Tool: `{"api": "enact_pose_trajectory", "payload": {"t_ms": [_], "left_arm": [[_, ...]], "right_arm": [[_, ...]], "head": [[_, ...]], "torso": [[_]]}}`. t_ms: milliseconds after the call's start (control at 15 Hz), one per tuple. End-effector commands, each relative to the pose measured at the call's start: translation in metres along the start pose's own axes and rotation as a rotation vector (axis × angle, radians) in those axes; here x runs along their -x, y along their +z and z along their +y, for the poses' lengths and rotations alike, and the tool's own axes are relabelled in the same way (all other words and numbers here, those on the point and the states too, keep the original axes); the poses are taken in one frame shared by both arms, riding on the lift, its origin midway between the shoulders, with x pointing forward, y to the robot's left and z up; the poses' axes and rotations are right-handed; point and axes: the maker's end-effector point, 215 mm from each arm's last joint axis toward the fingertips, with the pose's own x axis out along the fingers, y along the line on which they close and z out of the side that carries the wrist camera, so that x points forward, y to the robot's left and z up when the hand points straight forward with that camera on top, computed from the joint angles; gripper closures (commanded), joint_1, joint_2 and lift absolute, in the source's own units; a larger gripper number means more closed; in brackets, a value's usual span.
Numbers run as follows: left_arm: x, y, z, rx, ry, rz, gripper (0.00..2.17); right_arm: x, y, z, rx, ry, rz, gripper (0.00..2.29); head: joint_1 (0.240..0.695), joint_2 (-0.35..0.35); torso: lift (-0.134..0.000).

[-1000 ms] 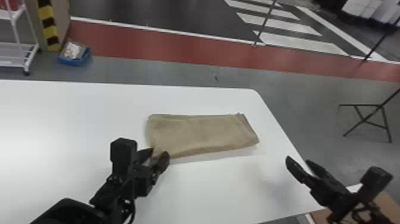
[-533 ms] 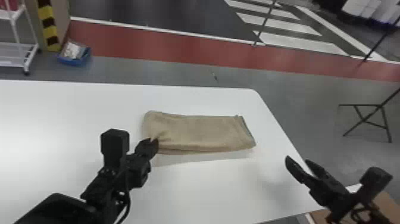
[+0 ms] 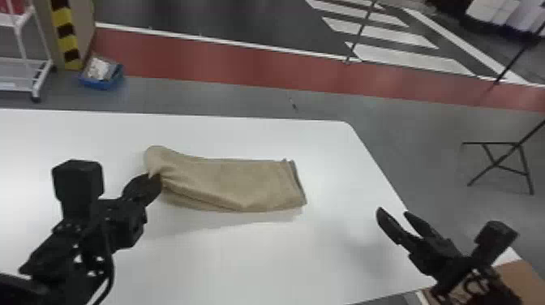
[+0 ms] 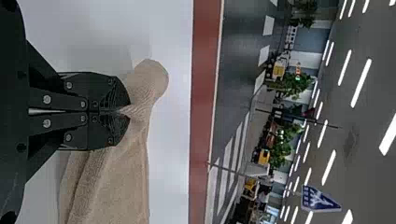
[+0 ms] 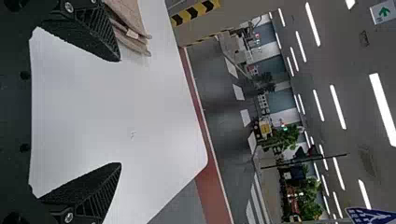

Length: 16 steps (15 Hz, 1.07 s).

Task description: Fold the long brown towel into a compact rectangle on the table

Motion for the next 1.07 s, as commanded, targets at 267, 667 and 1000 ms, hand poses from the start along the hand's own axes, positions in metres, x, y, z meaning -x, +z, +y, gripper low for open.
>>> {"api": "enact_pose_trajectory", "payload": {"t_ms": [267,667,1000], "left_arm": [[0.032,-0.023,0.050,-0.006,0.077,0.042,1.43],[0.049,-0.033,0.045,-0.007,0.044,0.072,1.41],[0.072,-0.015,0.050,-0.047,0.050,0.044,0.31]], "right_arm": [[-0.016,-0.008,0.025,-0.001,0.034,0.009,0.09],[-0.017,-0.009,0.026,-0.004,0.034,0.011,0.09],[-0.022,-0.009,0.043,0.003,0.063,0.024,0.06]], "head": [[0.695,-0.350],[0.695,-0.350],[0.695,-0.350]], "torso": [[-0.124],[-0.124],[-0.124]]}}
